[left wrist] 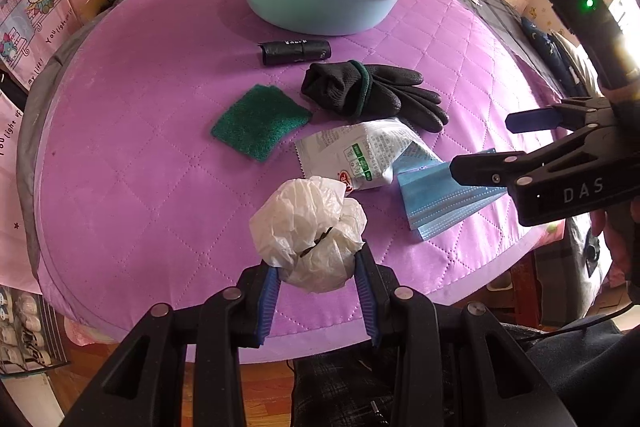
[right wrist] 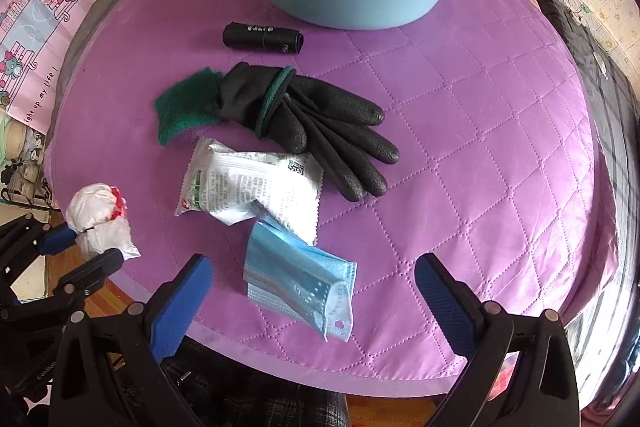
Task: Organize soft objects
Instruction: 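Grasp the white plastic bag with the left tool while the right tool grasps the blue mask, then carry the plastic bag with the left tool while the right tool carries the mask over the basin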
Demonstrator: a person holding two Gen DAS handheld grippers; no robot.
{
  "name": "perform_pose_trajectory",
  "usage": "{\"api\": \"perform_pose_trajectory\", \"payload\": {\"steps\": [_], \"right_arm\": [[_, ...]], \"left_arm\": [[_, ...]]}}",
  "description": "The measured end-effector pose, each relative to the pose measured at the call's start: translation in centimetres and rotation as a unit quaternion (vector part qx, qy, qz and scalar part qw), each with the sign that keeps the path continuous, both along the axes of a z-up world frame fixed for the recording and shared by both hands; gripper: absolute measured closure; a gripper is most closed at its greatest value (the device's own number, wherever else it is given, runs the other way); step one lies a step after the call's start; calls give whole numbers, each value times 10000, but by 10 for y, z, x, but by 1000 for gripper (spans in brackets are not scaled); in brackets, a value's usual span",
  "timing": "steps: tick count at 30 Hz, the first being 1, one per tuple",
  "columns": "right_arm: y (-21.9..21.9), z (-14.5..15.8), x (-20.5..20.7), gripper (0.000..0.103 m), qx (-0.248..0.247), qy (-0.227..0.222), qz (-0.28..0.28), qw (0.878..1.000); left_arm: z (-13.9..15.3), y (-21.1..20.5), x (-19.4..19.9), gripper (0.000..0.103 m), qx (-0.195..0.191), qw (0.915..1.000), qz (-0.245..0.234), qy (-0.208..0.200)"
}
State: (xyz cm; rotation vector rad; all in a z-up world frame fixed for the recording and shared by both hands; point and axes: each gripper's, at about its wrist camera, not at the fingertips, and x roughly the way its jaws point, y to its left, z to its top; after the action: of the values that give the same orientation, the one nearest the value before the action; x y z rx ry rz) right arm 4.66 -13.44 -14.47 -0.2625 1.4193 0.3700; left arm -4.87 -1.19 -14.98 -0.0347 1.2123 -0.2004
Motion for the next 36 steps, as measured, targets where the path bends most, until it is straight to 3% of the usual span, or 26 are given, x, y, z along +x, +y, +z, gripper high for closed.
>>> {"api": "perform_pose_trajectory", "payload": {"steps": [9,11,13,15,17,23,36], "right_arm": [[-9,-35,0,1,51,397,-250,9989],[-10,-38,-1,6,106,430,-272,9986],[-10,-41,-1,28,196,498,-297,9981],[-8,-43,-3,72,305,616,-279,9972],[-6,-39,-10,98,508,636,-233,9964],[2,-20,-28,102,526,367,83,9979],[-5,24,-41,102,522,43,-37,9986]], "left_arm": [[-2,9,-3,64,39,10000,27,59],[-3,9,-3,64,47,10000,15,70],[-3,8,-3,64,56,10000,-6,77],[-4,8,-3,64,65,9999,-29,83],[-4,7,-2,64,79,9999,-41,81],[2,8,1,64,120,9999,-47,1],[22,0,9,64,116,9992,-291,-266]]}}
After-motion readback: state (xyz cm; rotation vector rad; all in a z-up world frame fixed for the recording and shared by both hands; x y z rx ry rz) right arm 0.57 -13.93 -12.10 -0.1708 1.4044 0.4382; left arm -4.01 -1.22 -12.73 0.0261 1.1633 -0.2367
